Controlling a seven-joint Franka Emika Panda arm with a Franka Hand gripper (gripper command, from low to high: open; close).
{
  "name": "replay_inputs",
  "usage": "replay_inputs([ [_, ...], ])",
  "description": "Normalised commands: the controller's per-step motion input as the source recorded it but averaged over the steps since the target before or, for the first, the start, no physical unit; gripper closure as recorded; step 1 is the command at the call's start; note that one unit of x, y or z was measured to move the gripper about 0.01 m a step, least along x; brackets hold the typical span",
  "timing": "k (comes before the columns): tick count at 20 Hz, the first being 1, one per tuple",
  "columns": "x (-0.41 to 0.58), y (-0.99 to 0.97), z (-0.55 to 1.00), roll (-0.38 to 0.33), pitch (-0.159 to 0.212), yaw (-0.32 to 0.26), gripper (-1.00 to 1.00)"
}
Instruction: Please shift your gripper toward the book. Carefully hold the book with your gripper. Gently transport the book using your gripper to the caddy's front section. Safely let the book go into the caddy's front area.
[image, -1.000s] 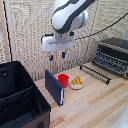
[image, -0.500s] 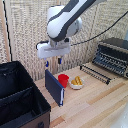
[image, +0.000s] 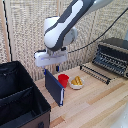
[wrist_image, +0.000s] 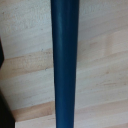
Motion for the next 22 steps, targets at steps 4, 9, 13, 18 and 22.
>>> replay_inputs([
  [4, 0.0, 0.06, -0.31, 0.0, 0.003, 0.0, -1.0],
  [9, 0.0, 0.04, -0.29, 0.0, 0.0, 0.0, -1.0],
  [13, 0.0, 0.09, -0.16, -0.022, 0.018, 0.013, 1.0],
  [18, 0.0, 0.06, -0.01, -0.007, 0.012, 0.027, 1.0],
  [22, 0.0, 0.04, 0.0, 0.0, 0.0, 0.004, 1.0],
])
